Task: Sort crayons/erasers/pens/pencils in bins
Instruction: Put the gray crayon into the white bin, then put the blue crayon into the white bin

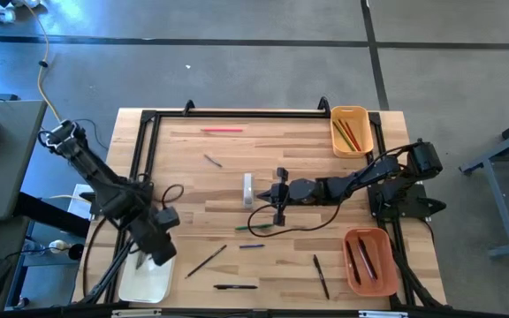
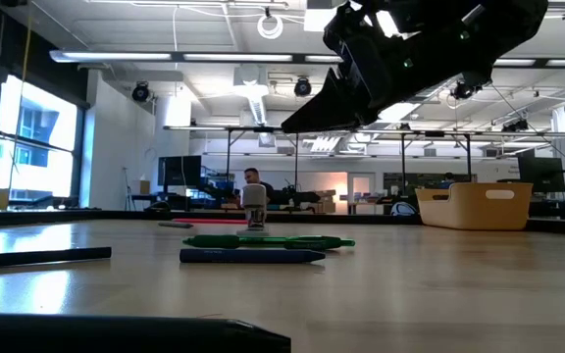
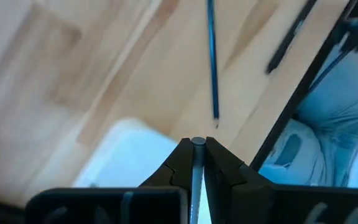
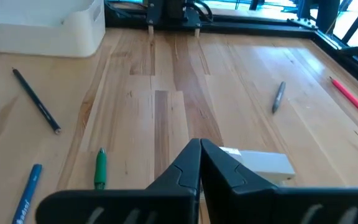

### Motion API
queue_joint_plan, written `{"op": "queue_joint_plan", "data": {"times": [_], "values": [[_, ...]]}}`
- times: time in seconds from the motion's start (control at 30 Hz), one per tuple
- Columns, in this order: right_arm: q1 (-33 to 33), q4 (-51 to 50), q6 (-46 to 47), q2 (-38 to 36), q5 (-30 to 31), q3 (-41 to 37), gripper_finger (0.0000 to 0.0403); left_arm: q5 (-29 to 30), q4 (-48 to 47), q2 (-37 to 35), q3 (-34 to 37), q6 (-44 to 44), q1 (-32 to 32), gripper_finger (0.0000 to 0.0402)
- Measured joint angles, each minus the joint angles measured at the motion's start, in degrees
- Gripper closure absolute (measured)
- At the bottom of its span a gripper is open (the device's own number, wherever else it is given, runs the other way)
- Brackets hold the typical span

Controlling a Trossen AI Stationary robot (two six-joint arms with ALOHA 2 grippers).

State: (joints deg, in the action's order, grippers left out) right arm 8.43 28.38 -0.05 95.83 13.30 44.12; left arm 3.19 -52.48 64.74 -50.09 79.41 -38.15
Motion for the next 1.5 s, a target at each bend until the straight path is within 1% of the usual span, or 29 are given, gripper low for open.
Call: {"op": "queue_joint_plan", "data": {"times": [0.43,0.6,0.73,0.87,1.03,1.17,1.27,1.33,1.5], "values": [[0.00,-1.32,0.03,0.00,0.00,0.00,0.0403,1.54,0.63,8.04,3.06,21.93,-16.81,0.0397],[0.15,-1.41,0.03,0.00,0.00,0.00,0.0403,2.44,5.70,10.74,5.78,27.97,-20.81,0.0397],[0.26,-1.31,0.02,0.00,0.00,0.00,0.0403,2.42,6.91,13.45,6.34,29.49,-22.10,0.0397],[0.24,-1.23,0.02,0.00,0.00,0.00,0.0403,2.26,7.12,14.49,6.34,29.48,-22.12,0.0381],[0.24,-1.20,0.02,0.00,0.01,0.00,0.0403,2.24,6.75,13.39,6.06,28.95,-22.12,0.0342],[0.24,-1.18,0.02,0.00,0.02,0.00,0.0403,2.25,4.48,12.14,4.75,26.19,-21.75,0.0316],[0.25,-1.18,0.04,0.00,0.02,0.00,0.0403,2.27,1.52,11.27,3.03,20.68,-20.49,0.0307],[0.24,-1.18,0.04,0.00,0.02,0.00,0.0403,2.76,-0.10,10.41,1.73,15.78,-19.20,0.0308],[0.24,-1.18,0.19,0.00,0.02,0.00,0.0403,7.31,-0.35,6.93,-1.30,1.46,-14.87,0.0336]]}}
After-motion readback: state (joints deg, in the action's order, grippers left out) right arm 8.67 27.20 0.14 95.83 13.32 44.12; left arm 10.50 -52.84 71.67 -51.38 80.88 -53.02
